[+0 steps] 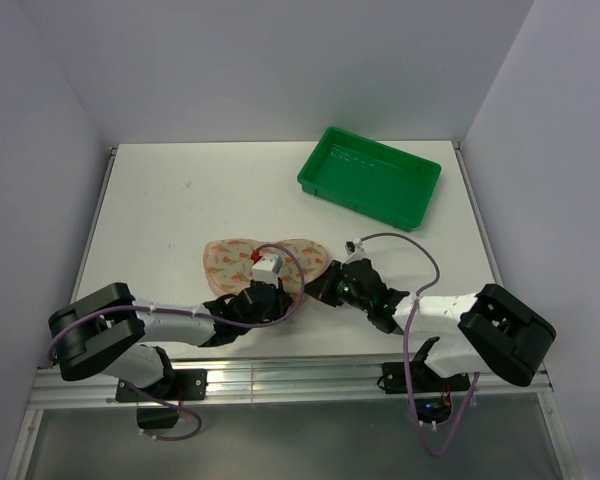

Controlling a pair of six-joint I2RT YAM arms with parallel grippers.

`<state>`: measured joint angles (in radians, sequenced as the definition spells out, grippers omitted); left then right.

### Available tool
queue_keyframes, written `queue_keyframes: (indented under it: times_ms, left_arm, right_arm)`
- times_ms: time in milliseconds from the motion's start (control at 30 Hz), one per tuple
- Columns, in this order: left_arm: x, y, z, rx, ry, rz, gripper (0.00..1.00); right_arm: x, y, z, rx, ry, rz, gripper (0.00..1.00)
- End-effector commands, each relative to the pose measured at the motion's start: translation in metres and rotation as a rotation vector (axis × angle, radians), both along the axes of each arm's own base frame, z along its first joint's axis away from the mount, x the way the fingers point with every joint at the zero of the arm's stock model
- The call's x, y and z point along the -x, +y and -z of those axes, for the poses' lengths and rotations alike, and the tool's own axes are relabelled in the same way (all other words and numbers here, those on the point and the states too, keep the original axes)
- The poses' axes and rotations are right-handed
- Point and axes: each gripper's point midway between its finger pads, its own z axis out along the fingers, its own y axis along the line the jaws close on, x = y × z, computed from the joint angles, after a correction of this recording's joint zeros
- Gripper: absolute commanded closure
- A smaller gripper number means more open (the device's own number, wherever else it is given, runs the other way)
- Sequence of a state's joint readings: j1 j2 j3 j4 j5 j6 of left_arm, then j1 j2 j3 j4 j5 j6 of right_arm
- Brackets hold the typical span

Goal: Place the bra in the laundry bag and zip it closed

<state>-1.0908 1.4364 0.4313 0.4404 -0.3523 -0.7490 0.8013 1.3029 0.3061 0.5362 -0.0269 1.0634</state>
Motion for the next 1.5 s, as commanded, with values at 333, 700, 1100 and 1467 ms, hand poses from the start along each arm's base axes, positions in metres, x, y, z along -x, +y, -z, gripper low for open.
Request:
queue_keyframes:
  times_ms: [333,700,1100,1467]
  left_arm:
    - [0.012,0.047,-0.003,0.018,0.000,-0.087,1.00]
    - [0.024,0.094,0.011,-0.030,0.087,-0.234,1.00]
    - [0.012,0.004,-0.038,0.138,-0.011,0.041,0.56]
    - [-0.025,-0.012,-0.018,0.094,-0.048,-0.024,0.51]
  right_arm:
    - [-0.016,-0.012,-0.015,0.027,-0.070,0.020,1.00]
    - [-0.039,-0.054,-0.003,0.187,-0.071,0.064,1.00]
    - [-0.039,-0.036,-0.018,0.134,-0.083,-0.010,1.00]
    - [-0.032,-0.030,-0.013,0.099,-0.076,-0.053,1.00]
